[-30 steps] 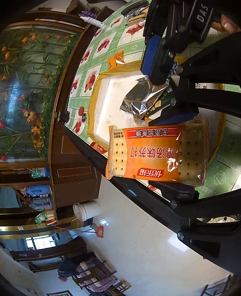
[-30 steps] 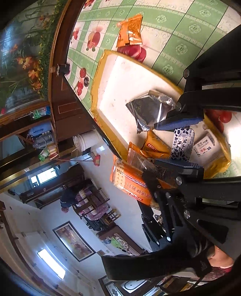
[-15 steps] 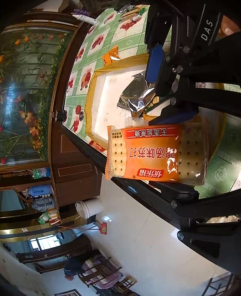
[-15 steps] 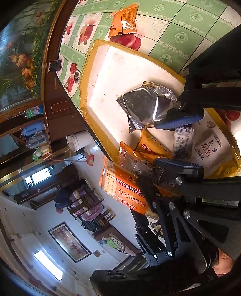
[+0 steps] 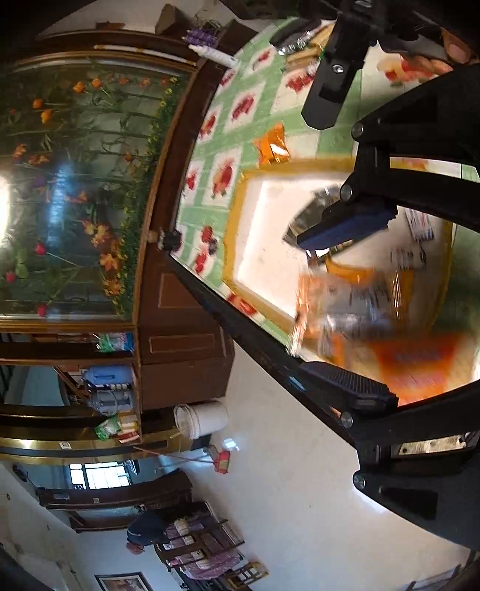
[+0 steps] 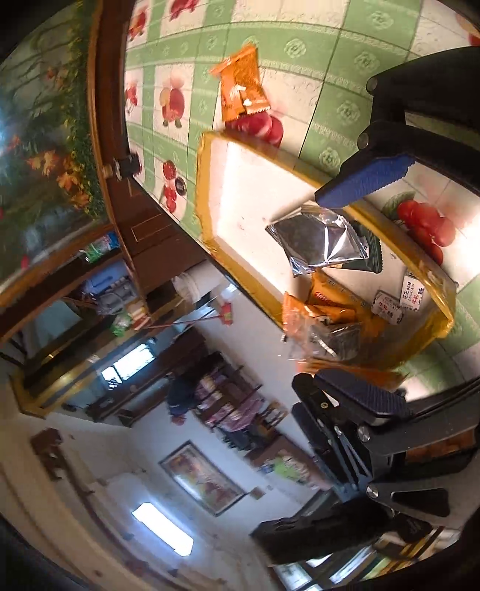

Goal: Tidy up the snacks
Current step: 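Open both tools to drop the orange pack and black-and-white pack into the tray, then move the left tool to the small blue-white pack while the right tool reaches the green-ended cracker pack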

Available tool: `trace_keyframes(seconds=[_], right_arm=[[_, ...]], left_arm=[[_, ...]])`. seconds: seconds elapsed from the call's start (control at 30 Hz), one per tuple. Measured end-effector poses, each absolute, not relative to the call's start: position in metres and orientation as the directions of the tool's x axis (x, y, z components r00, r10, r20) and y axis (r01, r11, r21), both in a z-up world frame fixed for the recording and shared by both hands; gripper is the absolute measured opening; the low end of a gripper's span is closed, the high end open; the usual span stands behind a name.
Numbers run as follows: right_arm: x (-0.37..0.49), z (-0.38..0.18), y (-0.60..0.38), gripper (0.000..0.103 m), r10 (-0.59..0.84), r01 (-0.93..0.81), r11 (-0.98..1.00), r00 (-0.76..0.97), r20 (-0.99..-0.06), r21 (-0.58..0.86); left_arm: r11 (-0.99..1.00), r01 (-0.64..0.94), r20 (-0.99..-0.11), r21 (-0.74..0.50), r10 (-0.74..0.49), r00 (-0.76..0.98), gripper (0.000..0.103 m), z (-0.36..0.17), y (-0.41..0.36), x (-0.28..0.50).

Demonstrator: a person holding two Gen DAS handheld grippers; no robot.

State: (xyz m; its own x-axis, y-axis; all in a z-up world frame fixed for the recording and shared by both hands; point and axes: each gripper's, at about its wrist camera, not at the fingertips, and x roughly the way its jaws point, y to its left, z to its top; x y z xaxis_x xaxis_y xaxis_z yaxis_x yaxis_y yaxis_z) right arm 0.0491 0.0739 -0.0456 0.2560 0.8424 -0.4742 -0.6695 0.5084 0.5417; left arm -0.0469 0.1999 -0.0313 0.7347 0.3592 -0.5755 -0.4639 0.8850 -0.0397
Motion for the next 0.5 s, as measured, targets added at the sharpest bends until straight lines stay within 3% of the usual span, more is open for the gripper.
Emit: trace_keyframes(seconds=[0.23, 0.33, 0.5], right_arm=[[0.062, -0.037, 0.009, 0.095, 0.860, -0.553, 0.511, 0.345, -0.377, 0.658], [0.063, -0.036, -0.016, 0.095, 0.851, -0.514, 0.519, 0.383, -0.359, 0.683], [0.053, -0.030, -0.090, 0.096, 0.820, -0.472, 0.508, 0.521, -0.237, 0.720]], left_arm=[[0.923, -0.329, -0.521, -0.202, 0.183, 0.833, 0.072, -0.013, 0.150, -0.043], [0.940, -0.273, -0.521, -0.204, 0.132, 0.843, 0.075, -0.010, 0.123, -0.036], [0.959, -0.225, -0.558, -0.172, 0.093, 0.825, 0.078, -0.018, 0.097, -0.023]])
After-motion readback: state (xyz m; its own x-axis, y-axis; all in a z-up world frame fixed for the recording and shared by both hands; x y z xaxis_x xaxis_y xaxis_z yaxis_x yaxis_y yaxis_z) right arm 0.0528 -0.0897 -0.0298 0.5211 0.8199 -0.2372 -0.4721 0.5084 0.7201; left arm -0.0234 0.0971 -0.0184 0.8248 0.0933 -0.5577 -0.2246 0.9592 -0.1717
